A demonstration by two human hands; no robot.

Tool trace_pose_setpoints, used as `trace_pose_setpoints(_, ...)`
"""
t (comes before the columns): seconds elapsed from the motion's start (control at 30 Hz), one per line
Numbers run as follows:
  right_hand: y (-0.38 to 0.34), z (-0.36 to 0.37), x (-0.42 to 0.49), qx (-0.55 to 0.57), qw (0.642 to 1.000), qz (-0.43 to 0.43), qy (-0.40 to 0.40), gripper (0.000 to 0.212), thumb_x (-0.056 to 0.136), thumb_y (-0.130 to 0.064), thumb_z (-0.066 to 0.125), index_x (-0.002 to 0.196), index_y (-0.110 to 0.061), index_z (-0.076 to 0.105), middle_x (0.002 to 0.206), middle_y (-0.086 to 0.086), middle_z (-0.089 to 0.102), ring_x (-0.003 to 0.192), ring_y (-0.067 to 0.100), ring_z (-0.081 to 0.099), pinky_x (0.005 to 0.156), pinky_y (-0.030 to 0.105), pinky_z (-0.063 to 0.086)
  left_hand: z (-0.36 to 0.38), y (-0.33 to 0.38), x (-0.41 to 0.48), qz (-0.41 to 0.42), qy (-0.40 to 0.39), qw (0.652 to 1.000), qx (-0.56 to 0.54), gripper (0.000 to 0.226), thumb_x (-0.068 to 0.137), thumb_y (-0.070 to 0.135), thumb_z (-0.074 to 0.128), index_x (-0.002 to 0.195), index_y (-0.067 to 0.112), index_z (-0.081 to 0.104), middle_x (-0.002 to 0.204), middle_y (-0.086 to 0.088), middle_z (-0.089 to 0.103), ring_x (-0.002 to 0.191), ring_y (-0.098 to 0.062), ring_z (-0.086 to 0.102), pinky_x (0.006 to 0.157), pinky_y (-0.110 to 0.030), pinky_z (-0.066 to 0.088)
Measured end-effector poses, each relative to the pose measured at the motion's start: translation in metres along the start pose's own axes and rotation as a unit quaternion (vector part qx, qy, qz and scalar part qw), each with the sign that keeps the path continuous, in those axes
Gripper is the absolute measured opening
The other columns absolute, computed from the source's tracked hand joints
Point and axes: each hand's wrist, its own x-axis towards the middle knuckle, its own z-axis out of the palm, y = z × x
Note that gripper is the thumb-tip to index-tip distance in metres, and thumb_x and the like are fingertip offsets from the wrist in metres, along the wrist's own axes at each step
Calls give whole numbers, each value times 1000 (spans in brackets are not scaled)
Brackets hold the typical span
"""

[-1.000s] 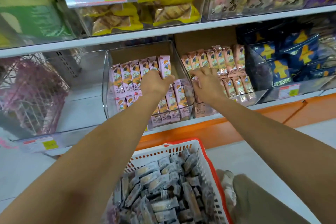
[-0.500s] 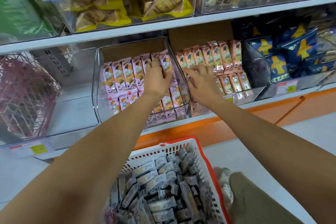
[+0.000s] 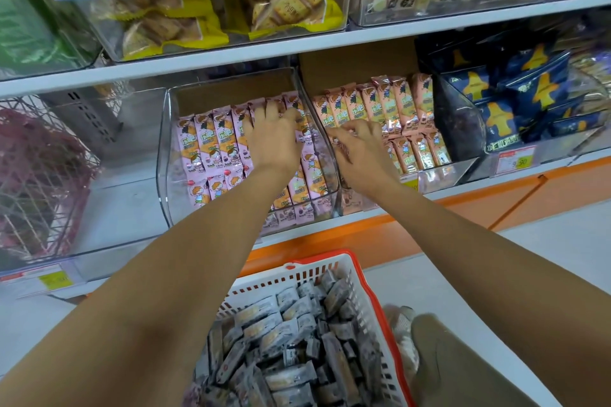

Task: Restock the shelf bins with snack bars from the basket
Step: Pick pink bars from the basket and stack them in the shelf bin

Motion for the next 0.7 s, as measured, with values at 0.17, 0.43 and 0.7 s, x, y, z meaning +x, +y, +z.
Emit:
trace_pose_setpoints(0.17, 0, 0, 0, 2, 1000, 4, 7, 38, 100, -24, 43, 137, -25, 51, 136, 3, 43, 132, 24, 24, 102, 38, 37, 2, -2, -3, 22, -27, 999, -6, 47, 94, 28, 60, 139, 29, 49, 145, -13, 38, 139, -32, 28, 116, -49, 19)
trace_pose_setpoints(0.43, -3, -8, -9, 61, 997, 34, 46, 40, 96, -15, 50, 135, -16, 50, 141, 4, 43, 129, 22, 40, 108, 40, 38, -33, -34, -62, 62, 26, 994, -83, 42, 93, 21, 56, 134, 17, 54, 147, -12, 39, 139, -30, 30, 111, -45, 24)
trace_pose_setpoints(0.7, -59, -3, -62, 94, 973, -61, 202, 22, 84, -7, 45, 103, -6, 54, 103, 10, 53, 98, 25, 48, 84, 39, 41, -62, -88, -160, 71, 131, 985, -82, 24, 79, 10, 52, 98, 12, 65, 99, -11, 55, 92, -30, 52, 73, -33, 33)
